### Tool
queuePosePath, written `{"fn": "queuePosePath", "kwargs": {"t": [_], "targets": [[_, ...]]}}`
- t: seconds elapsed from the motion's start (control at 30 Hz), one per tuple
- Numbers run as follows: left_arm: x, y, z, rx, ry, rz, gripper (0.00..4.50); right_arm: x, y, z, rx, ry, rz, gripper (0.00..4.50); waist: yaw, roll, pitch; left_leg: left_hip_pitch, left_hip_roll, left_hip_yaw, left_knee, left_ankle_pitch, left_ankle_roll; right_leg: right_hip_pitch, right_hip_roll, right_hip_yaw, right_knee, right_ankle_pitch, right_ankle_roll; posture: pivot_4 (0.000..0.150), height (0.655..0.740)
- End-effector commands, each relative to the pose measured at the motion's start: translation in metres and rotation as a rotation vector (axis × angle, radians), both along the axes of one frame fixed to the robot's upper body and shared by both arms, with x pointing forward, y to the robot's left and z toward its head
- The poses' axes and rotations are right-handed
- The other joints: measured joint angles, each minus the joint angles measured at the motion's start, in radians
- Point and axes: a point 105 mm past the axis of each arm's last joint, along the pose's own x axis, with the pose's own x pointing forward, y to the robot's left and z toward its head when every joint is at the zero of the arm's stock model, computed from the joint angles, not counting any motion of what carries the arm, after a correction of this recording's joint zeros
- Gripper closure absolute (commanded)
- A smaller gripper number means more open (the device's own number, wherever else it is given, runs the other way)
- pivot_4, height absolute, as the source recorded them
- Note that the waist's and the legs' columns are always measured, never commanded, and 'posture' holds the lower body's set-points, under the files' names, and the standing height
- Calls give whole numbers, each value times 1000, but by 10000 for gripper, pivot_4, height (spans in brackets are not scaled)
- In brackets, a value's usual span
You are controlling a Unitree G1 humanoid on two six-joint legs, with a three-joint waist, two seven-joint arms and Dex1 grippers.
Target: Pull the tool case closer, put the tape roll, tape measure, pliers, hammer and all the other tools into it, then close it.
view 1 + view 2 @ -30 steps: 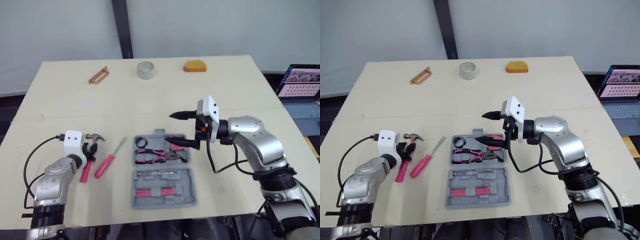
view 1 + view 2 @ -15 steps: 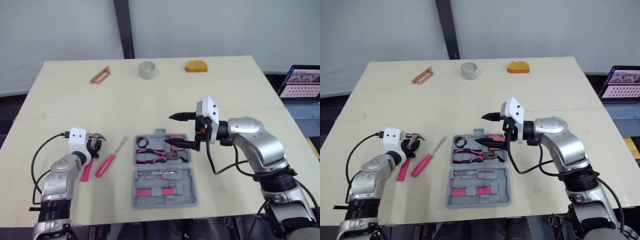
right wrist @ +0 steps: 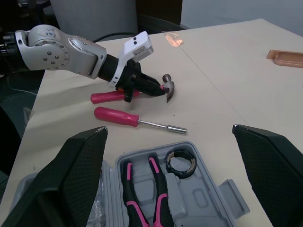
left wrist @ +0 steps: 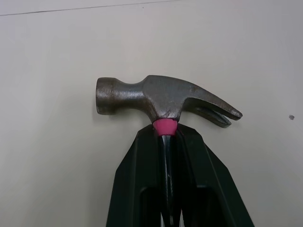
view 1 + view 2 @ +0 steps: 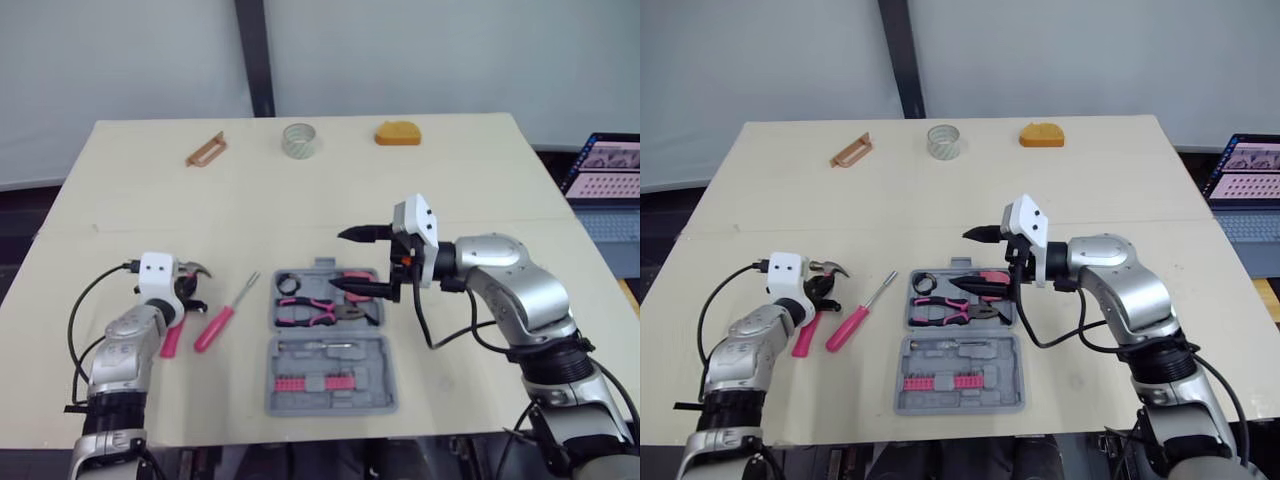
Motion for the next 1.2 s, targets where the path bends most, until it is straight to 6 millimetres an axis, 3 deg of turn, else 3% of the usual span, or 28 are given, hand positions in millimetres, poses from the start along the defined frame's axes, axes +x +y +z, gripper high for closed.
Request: {"fn": "queuePosePath", "kwargs": {"t": [0.03,0.43,0.63,0.87,1.0,1.2], "targets": [[-5,2,-18,-6,61,12,44589,-5,-2,11,17,-46,13,0,0,1,0,0,0,0,0,0,0,0,0,0,0,0,0,1500,7400],[-2,14,2,21,10,0,44589,-5,0,18,61,-58,31,0,-3,2,-1,0,0,0,0,0,0,0,0,0,0,0,0,1500,7400],[0,16,44,37,-59,-93,44589,-4,-3,21,62,-70,35,0,-17,-3,2,-1,0,0,-1,0,0,-1,0,0,0,0,0,1500,7400],[-7,17,91,131,-25,-325,44589,-8,-8,22,50,-77,46,0,-29,-10,6,-5,0,0,-3,0,0,-7,0,-1,0,0,0,1500,7400],[-18,-12,121,205,25,-593,44589,-17,-19,14,-1,-66,56,0,-24,-10,6,-10,0,0,-3,0,0,-12,0,-1,0,0,0,1500,7400],[-33,-66,122,265,112,-889,44589,-28,-41,1,-118,-61,56,0,-24,-10,7,-17,0,0,-2,0,0,-18,0,-2,0,0,0,1500,7400]]}}
